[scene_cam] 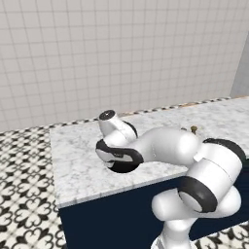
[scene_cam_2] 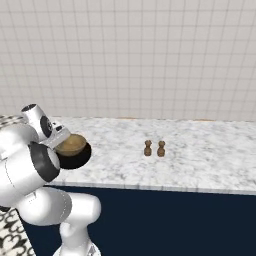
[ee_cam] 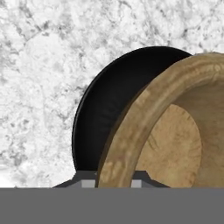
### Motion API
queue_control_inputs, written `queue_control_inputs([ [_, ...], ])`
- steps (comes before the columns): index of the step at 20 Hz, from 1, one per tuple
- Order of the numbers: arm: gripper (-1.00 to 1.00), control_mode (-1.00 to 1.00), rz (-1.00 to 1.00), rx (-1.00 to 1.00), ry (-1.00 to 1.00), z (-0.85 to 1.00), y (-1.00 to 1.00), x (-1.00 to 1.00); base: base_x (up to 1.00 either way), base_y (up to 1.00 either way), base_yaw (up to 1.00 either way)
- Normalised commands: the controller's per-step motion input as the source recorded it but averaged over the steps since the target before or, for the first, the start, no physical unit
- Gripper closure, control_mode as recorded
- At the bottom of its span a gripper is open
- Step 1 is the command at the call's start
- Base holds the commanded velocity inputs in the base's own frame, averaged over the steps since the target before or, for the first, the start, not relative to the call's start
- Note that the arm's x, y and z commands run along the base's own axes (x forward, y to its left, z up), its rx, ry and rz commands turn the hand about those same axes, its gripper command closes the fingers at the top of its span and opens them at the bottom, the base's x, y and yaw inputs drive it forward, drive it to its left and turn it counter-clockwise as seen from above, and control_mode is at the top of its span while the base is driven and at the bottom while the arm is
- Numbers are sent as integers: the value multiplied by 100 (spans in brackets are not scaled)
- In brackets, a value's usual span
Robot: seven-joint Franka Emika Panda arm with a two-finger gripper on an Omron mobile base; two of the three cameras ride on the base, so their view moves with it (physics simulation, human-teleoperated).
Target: Pick up the bowls on the counter and stack them on top of one another in the open cabinet. Place the smaller bowl on top of the larger bowl.
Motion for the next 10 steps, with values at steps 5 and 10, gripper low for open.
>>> queue_control_inputs([
  [5, 100, -100, 0, 0, 0, -34, -3, 4, 0, 0, 0],
  [10, 100, -100, 0, 0, -5, -45, -3, 0, 0, 0, 0],
])
